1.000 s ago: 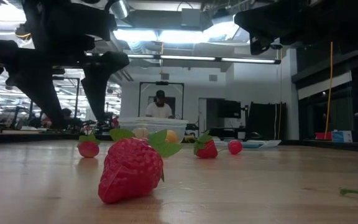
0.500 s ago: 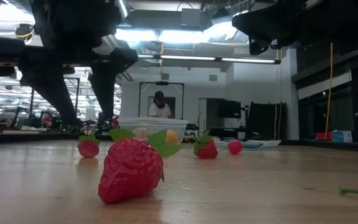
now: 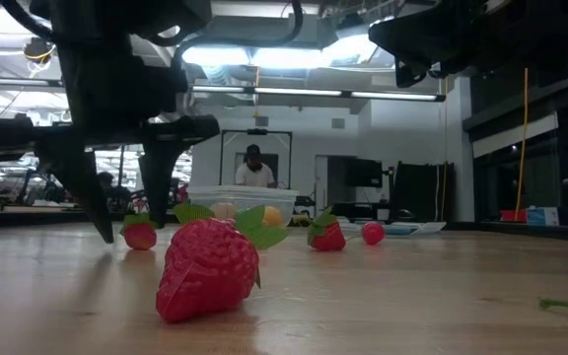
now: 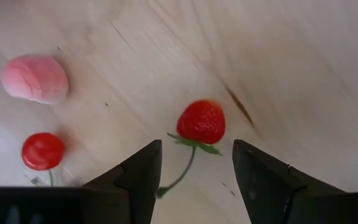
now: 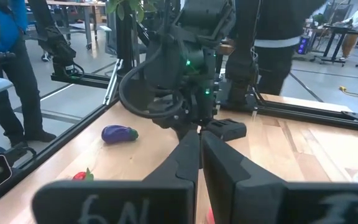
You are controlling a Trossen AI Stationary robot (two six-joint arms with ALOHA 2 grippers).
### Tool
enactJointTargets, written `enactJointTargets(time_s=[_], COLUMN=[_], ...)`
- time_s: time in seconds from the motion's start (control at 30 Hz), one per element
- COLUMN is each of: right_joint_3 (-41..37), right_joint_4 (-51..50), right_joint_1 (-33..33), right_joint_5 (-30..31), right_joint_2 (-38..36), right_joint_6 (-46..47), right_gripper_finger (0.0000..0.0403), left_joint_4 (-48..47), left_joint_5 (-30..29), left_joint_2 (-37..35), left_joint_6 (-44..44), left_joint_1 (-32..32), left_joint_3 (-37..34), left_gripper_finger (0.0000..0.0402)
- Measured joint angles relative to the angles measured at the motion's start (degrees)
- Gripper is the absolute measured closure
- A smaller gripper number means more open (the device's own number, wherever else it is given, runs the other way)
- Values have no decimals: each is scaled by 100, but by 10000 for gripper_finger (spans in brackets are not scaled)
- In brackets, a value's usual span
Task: Pick and placing Produce into tupperware
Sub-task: Put the left strawberry into the transparent container
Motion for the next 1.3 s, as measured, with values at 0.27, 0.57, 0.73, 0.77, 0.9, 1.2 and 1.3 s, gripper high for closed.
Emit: enactJointTargets(time_s=[0.27,0.57,0.73,0.77,0.9,1.2,1.3], right_joint_3=[0,0,0,0,0,0,0], right_joint_4=[2,1,1,1,1,-1,-1], right_joint_1=[0,0,0,0,0,2,2], right_joint_5=[0,0,0,0,0,0,0], right_joint_2=[0,0,0,0,0,0,0], right_joint_6=[2,2,2,2,2,2,2], right_gripper_finger=[380,380,380,380,380,380,379], left_joint_4=[-38,-19,-23,-23,-32,-82,-74], left_joint_5=[-4,-4,-2,-2,-2,-37,-18], left_joint_2=[2,2,2,2,2,2,2], left_joint_6=[-45,-487,-649,-651,-666,-1534,-1794], left_joint_1=[15,15,15,15,15,122,176], left_joint_3=[0,0,0,0,0,-2,-2], left_gripper_finger=[216,259,309,321,367,399,400])
